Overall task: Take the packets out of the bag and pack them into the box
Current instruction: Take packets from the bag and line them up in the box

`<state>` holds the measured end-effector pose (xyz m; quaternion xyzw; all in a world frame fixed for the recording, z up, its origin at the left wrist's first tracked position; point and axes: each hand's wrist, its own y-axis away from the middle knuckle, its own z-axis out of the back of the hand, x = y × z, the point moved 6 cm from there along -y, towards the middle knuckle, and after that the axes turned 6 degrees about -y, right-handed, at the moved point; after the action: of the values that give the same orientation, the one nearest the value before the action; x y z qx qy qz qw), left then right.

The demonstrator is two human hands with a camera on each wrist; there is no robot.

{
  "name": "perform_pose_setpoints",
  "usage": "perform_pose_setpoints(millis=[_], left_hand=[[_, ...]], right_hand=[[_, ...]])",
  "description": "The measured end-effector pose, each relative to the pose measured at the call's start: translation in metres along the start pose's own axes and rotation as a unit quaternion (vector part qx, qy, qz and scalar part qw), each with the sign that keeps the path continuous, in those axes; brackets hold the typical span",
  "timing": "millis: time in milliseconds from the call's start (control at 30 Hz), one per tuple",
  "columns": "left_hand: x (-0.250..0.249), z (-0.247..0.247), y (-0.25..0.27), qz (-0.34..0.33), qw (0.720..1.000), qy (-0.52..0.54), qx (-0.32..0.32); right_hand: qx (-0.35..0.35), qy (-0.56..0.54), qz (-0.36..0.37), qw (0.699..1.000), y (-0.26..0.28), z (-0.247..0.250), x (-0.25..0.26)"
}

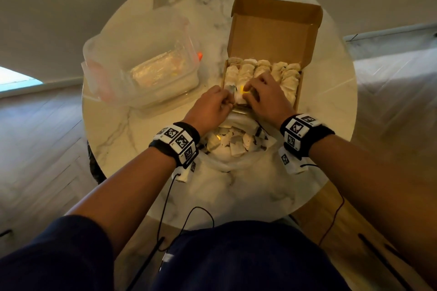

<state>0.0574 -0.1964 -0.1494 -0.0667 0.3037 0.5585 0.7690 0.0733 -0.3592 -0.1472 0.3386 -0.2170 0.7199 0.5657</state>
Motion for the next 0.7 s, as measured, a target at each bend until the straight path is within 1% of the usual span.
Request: perform_pose_setpoints(millis=[100,233,333,467,533,600,700], left_hand=[[0.0,-0.001,-0.001,-0.008,1.0,0.0,-0.004],[-0.001,-0.001,0.001,-0.016,1.0,0.009,-0.007],[-0.003,0.001,0.003,-0.014,1.0,0.015,-0.01],[-0.011,0.004,0.016,-0.027,0.998,0.043,-0.034],[-0.017,0.002,0.026,-0.043,0.997,0.048,-0.03],[-0.024,-0.003,0.039,-0.066,0.997,0.041,-0.016],[-0.03,-0.019,0.06,-0.107,0.994,0.008,0.03]], right_hand=[[-0.009,0.004,0.011,1.0,-0.001,-0.002,-0.006],[0.007,0.004,0.022,1.0,-0.001,-0.006,-0.008],[0.006,0.002,0.028,1.0,-0.001,-0.004,-0.006],[-0.012,-0.004,0.05,0.999,0.002,0.006,0.002],[-0.016,-0.016,0.062,0.998,0.007,0.011,0.007],[0.004,-0.028,0.077,0.997,0.014,0.014,0.012],[0.067,-0.049,0.07,0.994,0.029,0.013,0.016]])
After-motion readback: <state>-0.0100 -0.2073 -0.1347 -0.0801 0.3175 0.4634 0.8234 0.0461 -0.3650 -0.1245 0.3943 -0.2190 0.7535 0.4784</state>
